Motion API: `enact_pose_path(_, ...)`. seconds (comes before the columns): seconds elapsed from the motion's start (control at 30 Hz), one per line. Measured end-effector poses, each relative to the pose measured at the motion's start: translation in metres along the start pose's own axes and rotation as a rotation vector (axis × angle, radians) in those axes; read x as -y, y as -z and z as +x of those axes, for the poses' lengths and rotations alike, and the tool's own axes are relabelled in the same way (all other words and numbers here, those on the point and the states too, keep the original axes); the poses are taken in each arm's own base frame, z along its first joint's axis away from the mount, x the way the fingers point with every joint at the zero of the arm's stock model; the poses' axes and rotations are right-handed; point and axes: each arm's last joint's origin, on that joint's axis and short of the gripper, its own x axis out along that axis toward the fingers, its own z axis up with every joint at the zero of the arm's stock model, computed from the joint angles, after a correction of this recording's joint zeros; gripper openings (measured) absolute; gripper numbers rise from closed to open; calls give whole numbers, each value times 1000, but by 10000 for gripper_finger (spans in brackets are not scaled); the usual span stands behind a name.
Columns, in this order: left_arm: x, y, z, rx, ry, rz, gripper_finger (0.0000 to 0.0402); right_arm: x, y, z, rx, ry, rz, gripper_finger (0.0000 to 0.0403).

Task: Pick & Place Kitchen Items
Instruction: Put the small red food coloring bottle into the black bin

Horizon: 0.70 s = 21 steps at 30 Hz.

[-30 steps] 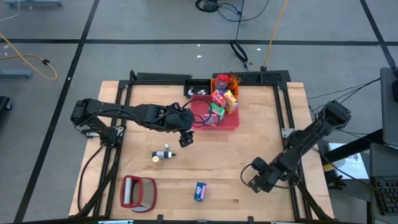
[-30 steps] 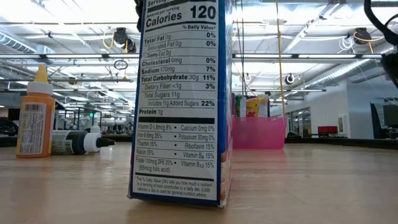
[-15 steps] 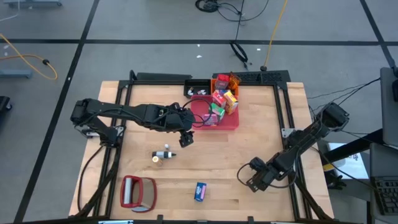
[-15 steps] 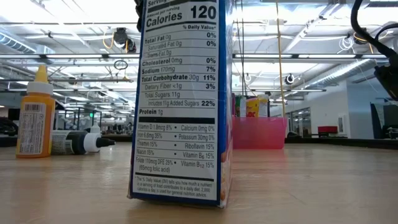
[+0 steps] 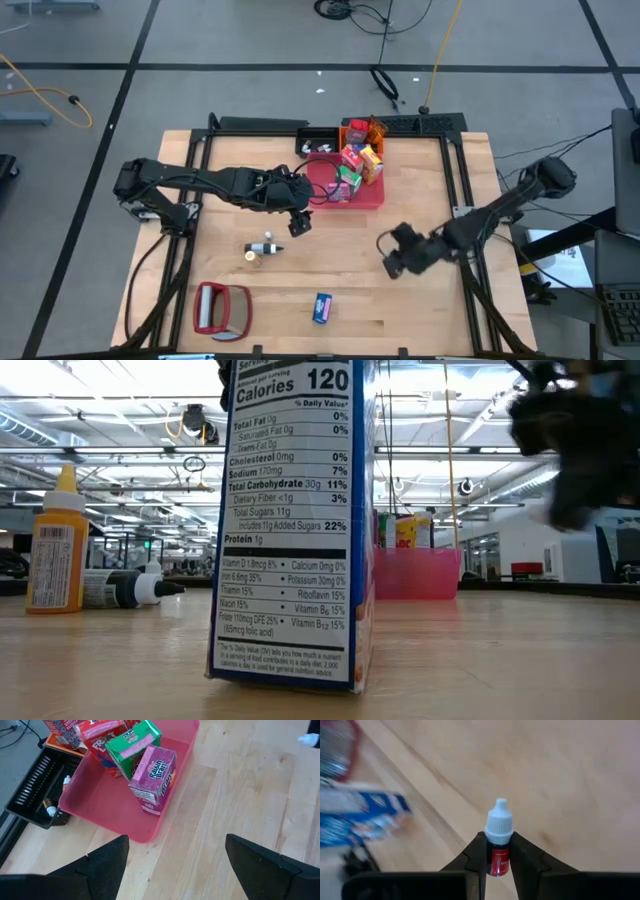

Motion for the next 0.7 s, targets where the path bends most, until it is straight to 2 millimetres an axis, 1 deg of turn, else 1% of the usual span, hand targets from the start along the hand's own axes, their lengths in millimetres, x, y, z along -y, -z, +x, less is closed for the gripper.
enact_pose_path(0.23,0,0,0,4,-13,-14,335,-5,-52,-5,174,-123,-69,51)
enact_pose_path(0.4,0,0,0,6,-16,-28,335,-6,-85,-7,291,-192,-112,51)
enact_pose_path(0.57,-1,-1,0,18,-36,-67,335,-6,-113,-12,392,-274,-165,51)
enact_pose_path(0.7,-1,-3,0,42,-31,-108,335,0,-133,-16,457,-298,-195,49)
